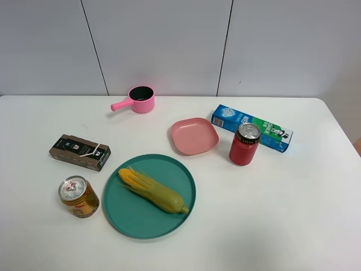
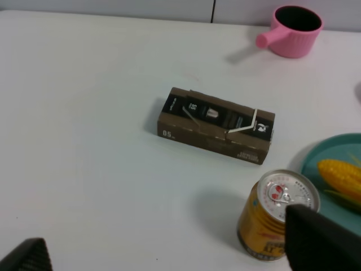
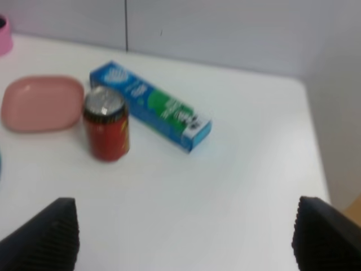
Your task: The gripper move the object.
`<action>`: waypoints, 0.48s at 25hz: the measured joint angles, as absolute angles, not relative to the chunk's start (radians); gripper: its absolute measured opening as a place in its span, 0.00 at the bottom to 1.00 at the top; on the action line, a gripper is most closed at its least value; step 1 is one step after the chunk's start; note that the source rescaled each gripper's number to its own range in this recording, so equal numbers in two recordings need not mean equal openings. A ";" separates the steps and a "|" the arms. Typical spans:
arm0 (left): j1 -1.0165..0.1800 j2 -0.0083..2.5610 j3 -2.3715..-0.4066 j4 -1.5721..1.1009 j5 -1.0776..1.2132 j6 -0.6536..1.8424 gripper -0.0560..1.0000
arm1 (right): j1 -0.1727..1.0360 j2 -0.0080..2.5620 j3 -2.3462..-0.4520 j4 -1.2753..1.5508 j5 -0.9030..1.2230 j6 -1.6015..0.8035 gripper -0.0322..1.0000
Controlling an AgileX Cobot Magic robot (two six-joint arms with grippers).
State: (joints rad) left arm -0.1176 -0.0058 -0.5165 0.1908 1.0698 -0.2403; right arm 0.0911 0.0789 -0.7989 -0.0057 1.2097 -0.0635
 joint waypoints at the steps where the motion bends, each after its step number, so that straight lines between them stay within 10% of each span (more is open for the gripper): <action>1: -0.118 -0.006 -0.517 0.191 1.070 -0.240 1.00 | 0.091 0.059 -0.750 0.000 1.200 -0.048 0.37; 12: -0.118 -0.006 -0.517 0.191 1.070 -0.240 1.00 | 0.091 -0.003 -0.501 0.015 1.075 0.000 0.37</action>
State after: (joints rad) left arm -0.1176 -0.0058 -0.5165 0.1908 1.0698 -0.2403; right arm 0.0911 -0.0028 -0.5012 0.0154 1.0749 0.0000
